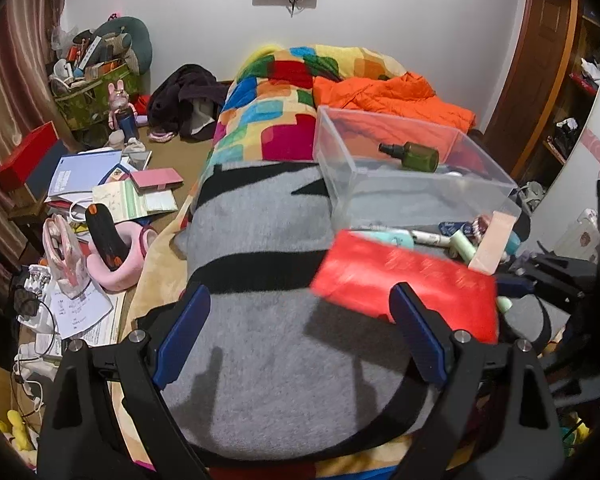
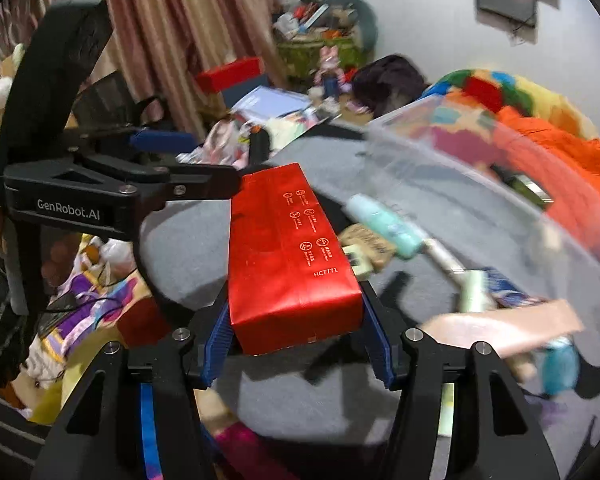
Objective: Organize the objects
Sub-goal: 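Grasp the domino-patterned tile with the left gripper while the right lifts the red box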
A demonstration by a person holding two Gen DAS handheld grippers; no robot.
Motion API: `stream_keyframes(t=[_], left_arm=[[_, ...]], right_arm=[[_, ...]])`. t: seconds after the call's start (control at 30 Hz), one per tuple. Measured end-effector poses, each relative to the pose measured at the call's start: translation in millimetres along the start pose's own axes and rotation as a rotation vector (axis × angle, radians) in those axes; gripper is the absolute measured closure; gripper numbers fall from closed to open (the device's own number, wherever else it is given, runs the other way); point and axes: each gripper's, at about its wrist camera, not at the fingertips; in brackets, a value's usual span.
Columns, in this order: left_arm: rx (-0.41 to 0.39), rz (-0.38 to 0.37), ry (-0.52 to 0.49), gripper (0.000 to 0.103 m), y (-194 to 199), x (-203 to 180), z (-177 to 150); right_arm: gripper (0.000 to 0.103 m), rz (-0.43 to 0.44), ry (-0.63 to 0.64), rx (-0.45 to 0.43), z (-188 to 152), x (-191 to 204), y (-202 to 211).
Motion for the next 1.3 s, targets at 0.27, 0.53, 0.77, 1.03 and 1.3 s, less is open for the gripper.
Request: stream_keyframes(t=[0.27,0.53,0.77,1.03,1.3], left_arm=[[0.064,-0.071,-0.049,0.010,-36,-31,4],[0.131,-0.095,-0.103,0.019,-80,-65,2],[0.127,-0.073,-0.158,0.061,-89,-81,-1],[0.121,-0.112,-0.125,0.079,-79,-79,6],[0.020,-0.116,-0.103,0.079,-47,-71,30]], right_arm=[[0.049,-0.134,-0.145,-0.109,6,-48,52],[0.049,-0.160,-0.200,-0.168,10,-68,75],[0.049,-0.155,-0.232,-0.192,8,-75,81],[0.049,-0.157,-0.254,-0.231,12,-84,86],[0.049,-0.181,-0.278,-0.273,23,-99,92]])
Point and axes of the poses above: each gripper's, at about its wrist camera, not at the fingertips, and y roughly against the way its jaws point, x to its left, z to its top, and after that the axes turned 9 degrees about -y, right-handed
